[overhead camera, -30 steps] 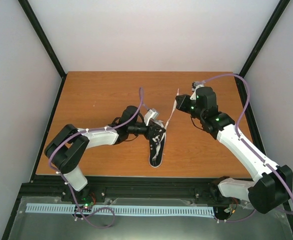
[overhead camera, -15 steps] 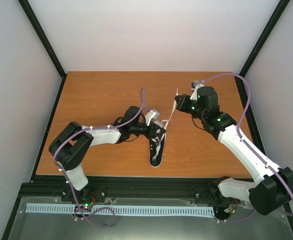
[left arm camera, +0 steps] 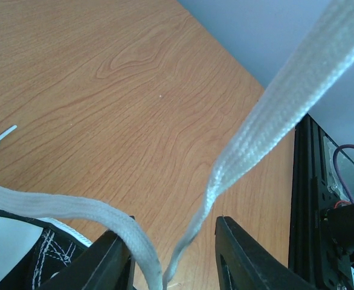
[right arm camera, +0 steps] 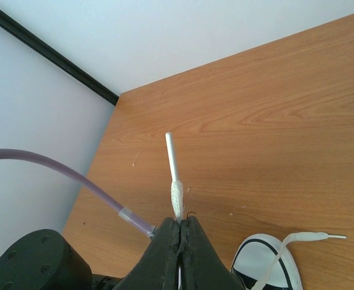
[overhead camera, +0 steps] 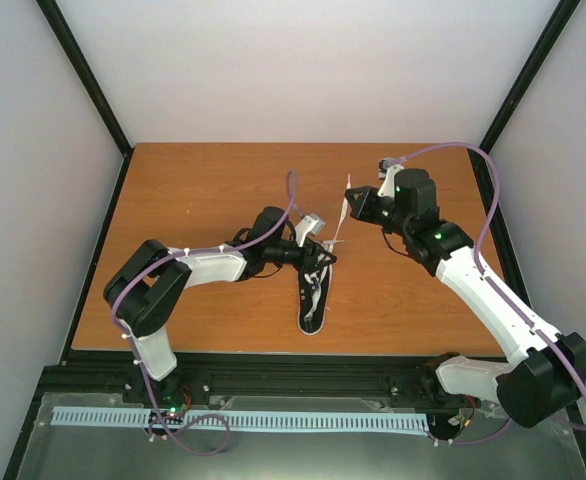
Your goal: Tie the shoes
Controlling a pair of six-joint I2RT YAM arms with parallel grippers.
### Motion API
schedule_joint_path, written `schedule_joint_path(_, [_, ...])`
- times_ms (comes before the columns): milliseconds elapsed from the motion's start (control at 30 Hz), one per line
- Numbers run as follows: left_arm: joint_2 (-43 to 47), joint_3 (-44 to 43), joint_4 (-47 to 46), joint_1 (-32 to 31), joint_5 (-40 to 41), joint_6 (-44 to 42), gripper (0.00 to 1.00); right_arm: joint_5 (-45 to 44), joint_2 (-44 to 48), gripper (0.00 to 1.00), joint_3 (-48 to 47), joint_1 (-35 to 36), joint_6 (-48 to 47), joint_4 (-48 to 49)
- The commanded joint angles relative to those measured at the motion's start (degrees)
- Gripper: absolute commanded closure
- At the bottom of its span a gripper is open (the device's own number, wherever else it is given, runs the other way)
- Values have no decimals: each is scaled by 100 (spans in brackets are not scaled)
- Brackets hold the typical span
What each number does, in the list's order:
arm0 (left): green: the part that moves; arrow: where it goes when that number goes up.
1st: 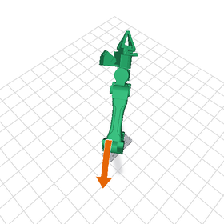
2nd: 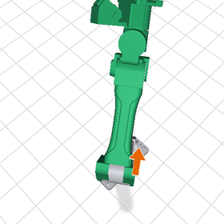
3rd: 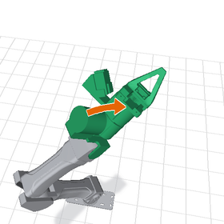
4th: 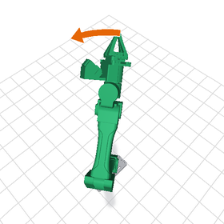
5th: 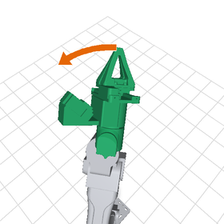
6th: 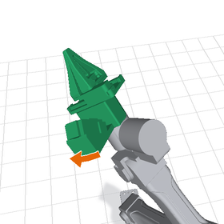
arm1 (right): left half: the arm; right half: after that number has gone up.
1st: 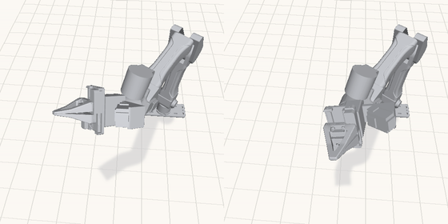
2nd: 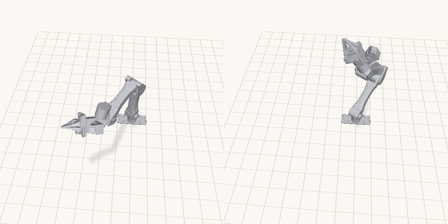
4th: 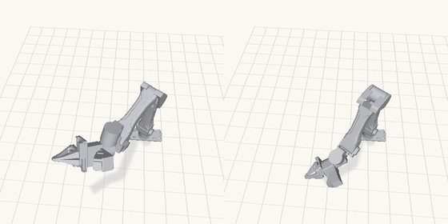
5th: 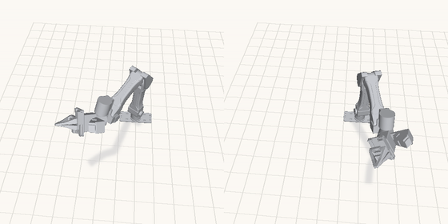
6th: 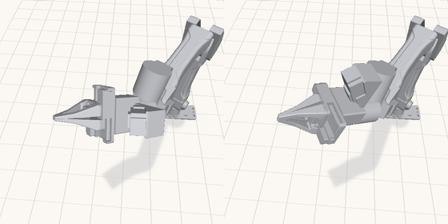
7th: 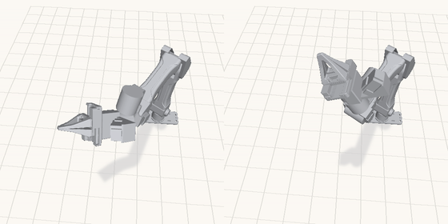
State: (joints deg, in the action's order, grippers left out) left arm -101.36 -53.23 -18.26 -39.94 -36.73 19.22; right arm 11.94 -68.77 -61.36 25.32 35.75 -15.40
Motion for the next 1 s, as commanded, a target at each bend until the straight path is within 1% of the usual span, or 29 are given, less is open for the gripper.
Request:
schedule_joint_path(0, [-94, -282, 202, -65, -131, -293, 64, 160, -101, 97, -198, 34, -118, 46])
schedule_joint_path(133, [-62, -201, 133, -77, -261, -336, 77, 209, -262, 97, -321, 47, -192, 13])
schedule_joint_path(267, [-18, -125, -6, -75, -414, -354, 87, 303, -544, 97, -492, 65, -264, 10])
schedule_joint_path(333, [-7, -94, -64, -75, -434, -337, 91, 379, -689, 97, -604, 69, -294, 11])
schedule_joint_path(500, [-88, -139, -49, -75, -421, -342, 89, 562, -972, 97, -812, 142, -331, 53])
schedule_joint_path(533, [-105, -161, -46, -75, -419, -340, 87, 568, -1019, 97, -845, 155, -346, 40])
schedule_joint_path(600, [-118, -170, -39, -78, -385, -340, 78, 597, -1097, 97, -901, 164, -352, 39])
schedule_joint_path(633, [-126, -186, -37, -71, -368, -351, 76, 617, -1128, 97, -922, 166, -357, 45])
schedule_joint_path(733, [-147, -222, -5, -75, -354, -366, 75, 650, -1235, 97, -970, 182, -349, 54])
schedule_joint_path(800, [-132, -207, -35, -75, -331, -367, 79, 645, -1288, 97, -1002, 188, -348, 54])
schedule_joint_path(933, [-93, -106, -142, -75, -312, -353, 97, 751, -1451, 97, -1090, 196, -382, 50])
schedule_joint_path(967, [-80, -71, -178, -75, -297, -345, 99, 768, -1487, 97, -1107, 201, -396, 54])
